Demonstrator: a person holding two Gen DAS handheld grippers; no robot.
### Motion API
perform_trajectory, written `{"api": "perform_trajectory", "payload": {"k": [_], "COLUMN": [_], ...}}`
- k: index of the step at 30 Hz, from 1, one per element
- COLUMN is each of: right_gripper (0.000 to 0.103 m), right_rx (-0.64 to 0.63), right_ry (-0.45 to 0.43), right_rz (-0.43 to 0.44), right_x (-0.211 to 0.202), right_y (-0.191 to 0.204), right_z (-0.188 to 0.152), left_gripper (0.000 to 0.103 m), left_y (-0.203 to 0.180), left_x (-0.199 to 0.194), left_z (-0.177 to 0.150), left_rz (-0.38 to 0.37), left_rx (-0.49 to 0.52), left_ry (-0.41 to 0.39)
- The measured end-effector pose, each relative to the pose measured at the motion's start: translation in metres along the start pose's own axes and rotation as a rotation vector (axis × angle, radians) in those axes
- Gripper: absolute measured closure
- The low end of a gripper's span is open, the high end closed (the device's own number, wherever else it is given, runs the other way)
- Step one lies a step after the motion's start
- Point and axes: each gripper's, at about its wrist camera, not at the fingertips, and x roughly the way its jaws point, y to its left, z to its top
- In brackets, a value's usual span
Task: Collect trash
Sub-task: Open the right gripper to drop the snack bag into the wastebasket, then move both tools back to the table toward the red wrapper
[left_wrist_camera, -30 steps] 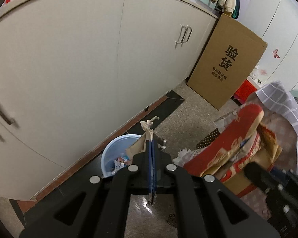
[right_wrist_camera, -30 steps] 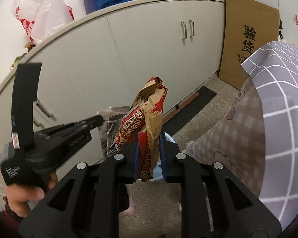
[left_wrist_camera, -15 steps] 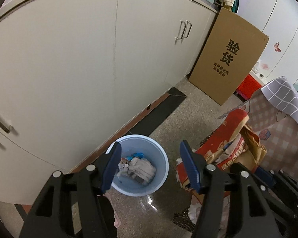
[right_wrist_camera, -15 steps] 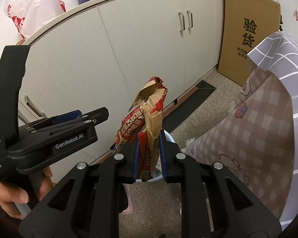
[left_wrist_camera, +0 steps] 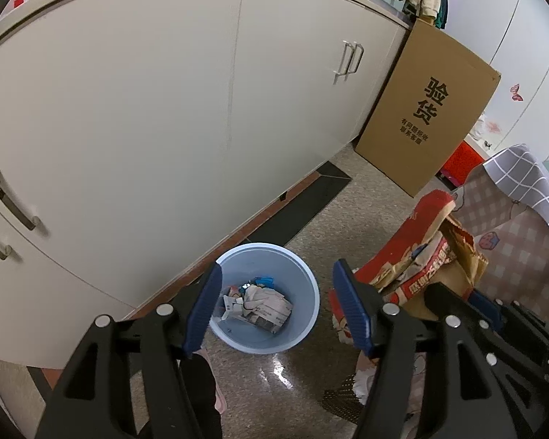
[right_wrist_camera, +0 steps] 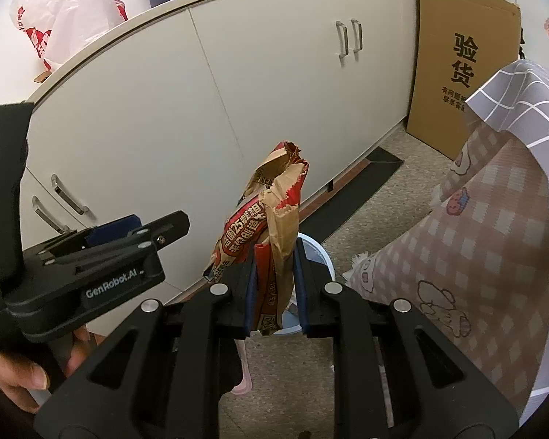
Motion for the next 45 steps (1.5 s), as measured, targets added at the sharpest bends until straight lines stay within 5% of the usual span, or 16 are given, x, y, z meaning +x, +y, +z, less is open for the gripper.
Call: {"api": "perform_trajectory", "payload": {"k": [14, 15, 16, 17, 31, 45], "right_gripper": [0.079, 0.066, 0.038, 0.034, 0.034, 0.032], "right_rx": [0.013, 0.023, 0.030, 0.035, 0.029, 0.056], "right_ry": [-0.044, -0.066, -0.076, -0.084, -0.164, -0.349], "right_rz": [0.032, 0.042, 0.042, 0.030, 0.008, 0.055], "right_x": [0.020, 0.021, 0.023, 0.024, -0.019, -0.142], "right_y": [0.012, 0.012, 0.011, 0.011, 0.010, -0.003], "right_z": [0.008, 0.009, 0.011, 0.012, 0.016, 0.014], "left_gripper": [0.038, 0.038, 0.038, 0.037, 0.034, 0.029], "left_y": [0.025, 0.025, 0.027, 0.028, 0.011, -0.041], "left_x": [-0.011, -0.012, -0.013, -0.015, -0.055, -0.153], "left_z": [0.001, 0.002, 0.003, 0.003, 0.006, 0.002], "left_rz": [0.093, 0.108, 0.124, 0.133, 0.122, 0.076], "left_rx": [-0.022, -0.018, -0.014, -0.015, 0.008, 0.053], "left_ry": [-0.046, -0.052, -0.059, -0.063, -0.122, -0.288]}}
